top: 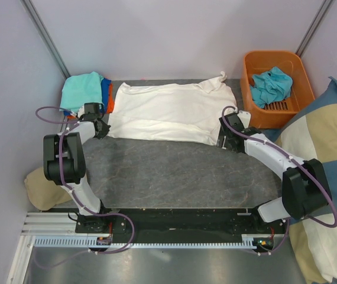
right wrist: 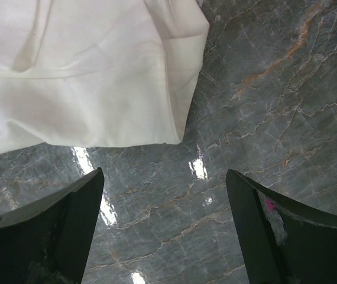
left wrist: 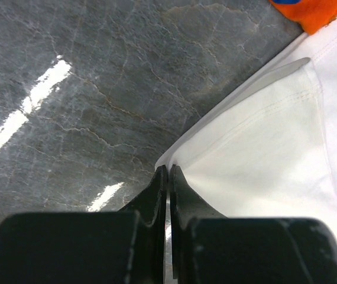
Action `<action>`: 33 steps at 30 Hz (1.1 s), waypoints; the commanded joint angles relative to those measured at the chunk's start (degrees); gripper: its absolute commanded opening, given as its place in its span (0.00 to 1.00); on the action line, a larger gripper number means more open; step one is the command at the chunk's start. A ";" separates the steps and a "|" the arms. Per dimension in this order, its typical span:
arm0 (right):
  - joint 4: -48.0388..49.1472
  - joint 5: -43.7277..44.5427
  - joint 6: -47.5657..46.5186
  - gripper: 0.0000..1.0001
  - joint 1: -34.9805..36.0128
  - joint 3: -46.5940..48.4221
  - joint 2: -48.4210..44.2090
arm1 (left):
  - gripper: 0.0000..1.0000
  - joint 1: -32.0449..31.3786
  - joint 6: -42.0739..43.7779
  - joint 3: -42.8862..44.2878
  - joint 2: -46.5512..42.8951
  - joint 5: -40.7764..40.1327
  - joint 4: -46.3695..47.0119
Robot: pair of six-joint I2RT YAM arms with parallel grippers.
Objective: Fold and stack the t-shirts
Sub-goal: Fold the tshirt
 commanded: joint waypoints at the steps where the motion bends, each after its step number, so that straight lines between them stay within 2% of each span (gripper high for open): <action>1: 2.14 0.13 -0.58 0.90 -0.88 -0.82 1.72 | 0.02 3.11 1.87 2.26 -2.48 -0.02 -1.08; 7: 3.90 -2.15 -1.46 0.89 -1.85 -0.74 3.65 | 0.02 5.40 1.78 3.05 -1.60 0.77 -1.08; 20: 6.10 -8.66 -1.90 0.80 -2.11 -1.53 4.18 | 0.02 5.49 1.78 3.06 -0.89 1.47 -1.17; 23: 6.89 -9.88 -1.90 0.75 -2.11 -1.97 4.97 | 0.02 5.49 1.78 3.06 -0.89 1.30 -1.08; 27: 8.38 -11.29 -1.55 0.64 -2.11 -2.84 6.29 | 0.02 5.49 1.87 3.06 -1.24 1.21 -1.26; 33: 9.79 -12.27 -1.55 0.57 -2.29 -4.07 7.08 | 0.02 5.57 1.87 2.88 -1.42 1.12 -1.26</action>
